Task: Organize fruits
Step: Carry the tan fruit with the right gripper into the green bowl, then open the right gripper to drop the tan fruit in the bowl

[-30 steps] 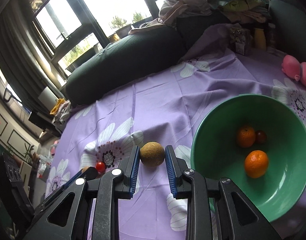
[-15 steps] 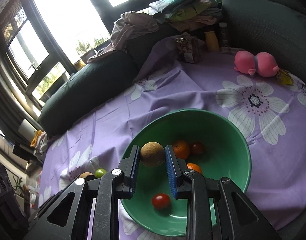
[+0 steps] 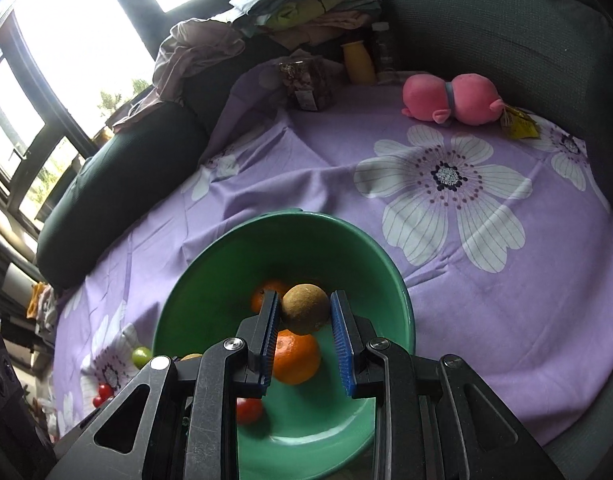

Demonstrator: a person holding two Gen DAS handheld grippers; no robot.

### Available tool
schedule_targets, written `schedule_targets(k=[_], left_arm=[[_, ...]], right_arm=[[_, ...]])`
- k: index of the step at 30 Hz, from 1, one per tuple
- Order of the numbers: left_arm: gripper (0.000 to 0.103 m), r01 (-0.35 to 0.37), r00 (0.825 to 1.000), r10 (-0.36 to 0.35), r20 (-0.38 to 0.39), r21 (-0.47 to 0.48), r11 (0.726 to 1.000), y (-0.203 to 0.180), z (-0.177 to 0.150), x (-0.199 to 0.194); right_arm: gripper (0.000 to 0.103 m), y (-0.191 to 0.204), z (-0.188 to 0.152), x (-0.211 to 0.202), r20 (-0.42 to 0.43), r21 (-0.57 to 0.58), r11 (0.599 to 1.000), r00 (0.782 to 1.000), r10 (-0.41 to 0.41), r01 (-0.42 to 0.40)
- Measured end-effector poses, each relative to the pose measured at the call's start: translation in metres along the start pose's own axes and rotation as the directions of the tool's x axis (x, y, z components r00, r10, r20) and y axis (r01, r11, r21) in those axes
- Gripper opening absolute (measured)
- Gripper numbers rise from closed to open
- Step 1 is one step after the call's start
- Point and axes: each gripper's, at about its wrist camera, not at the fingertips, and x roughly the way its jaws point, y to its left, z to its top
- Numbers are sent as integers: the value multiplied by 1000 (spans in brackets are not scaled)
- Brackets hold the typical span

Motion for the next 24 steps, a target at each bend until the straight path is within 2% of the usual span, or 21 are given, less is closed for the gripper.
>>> schedule_targets(k=[6,19,22,24], left_arm=[[27,6,999,-7,-42,-16,1000,0,-4,11],[27,13,999,-14,-40,-19,1000,3,-5,11],[37,13,1000,-13,-18,-13,1000,2,-4,4],[43,23,1000,-22,5,-7,1000,2,-4,-4]], right_arm=[[28,-2,0,9,-34,-5,1000,999,-24,23],[28,-3,-1,15,-56,-1,998,997,-57,57],[29,-3,0,14,-53,3,999,997,-49,50],[34,-2,0,12,-40,-2,999,998,-38,38]])
